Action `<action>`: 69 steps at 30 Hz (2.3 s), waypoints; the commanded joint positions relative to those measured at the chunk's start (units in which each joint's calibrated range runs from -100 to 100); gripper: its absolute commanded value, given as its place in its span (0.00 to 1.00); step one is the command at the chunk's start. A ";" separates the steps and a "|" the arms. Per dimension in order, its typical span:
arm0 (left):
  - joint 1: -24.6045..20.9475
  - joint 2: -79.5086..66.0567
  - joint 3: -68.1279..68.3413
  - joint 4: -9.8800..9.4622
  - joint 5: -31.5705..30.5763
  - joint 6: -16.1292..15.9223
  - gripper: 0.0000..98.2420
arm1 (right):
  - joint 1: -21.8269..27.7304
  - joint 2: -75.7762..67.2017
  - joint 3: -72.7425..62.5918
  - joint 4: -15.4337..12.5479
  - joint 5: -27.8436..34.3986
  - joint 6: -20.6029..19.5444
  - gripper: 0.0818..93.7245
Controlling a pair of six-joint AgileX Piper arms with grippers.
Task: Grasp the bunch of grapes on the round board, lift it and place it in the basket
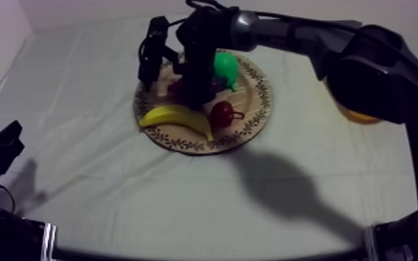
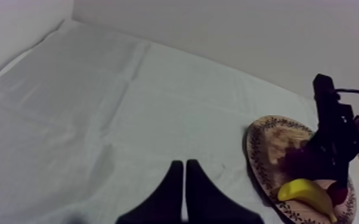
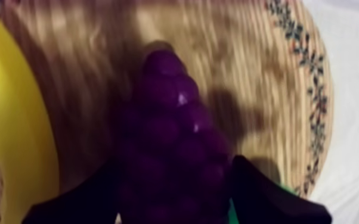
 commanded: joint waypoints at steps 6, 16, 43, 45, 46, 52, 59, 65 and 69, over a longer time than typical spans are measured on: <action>0.01 0.00 0.00 0.01 0.00 -0.01 0.00 | 1.04 -11.02 6.43 -0.71 -2.33 -0.97 0.39; 0.01 0.00 0.00 0.01 0.00 -0.01 0.00 | 3.67 -31.86 22.89 -0.76 -6.09 -6.65 0.40; 0.01 0.00 0.00 0.01 0.00 -0.01 0.00 | 23.91 -72.30 57.65 6.15 -6.31 -24.38 0.34; 0.01 0.00 0.00 0.01 0.00 -0.01 0.00 | 25.43 -72.68 58.12 6.20 -6.57 -24.17 0.34; 0.01 0.00 0.00 0.01 0.00 -0.01 0.00 | 26.10 -72.72 58.26 6.29 -6.72 -24.11 0.34; 0.01 0.00 0.00 0.01 0.00 -0.01 0.00 | 29.01 -70.73 57.86 6.42 -9.00 -23.94 0.33; 0.01 0.00 0.00 0.01 0.00 -0.01 0.00 | 29.48 -64.96 57.62 7.98 -12.66 -26.60 0.34; 0.01 0.00 0.00 0.01 0.00 -0.01 0.00 | 30.49 -57.53 56.63 8.03 -16.29 -27.18 0.33; 0.01 0.00 0.00 0.01 0.00 -0.01 0.00 | 31.73 -51.95 54.44 7.55 -18.14 -26.71 0.33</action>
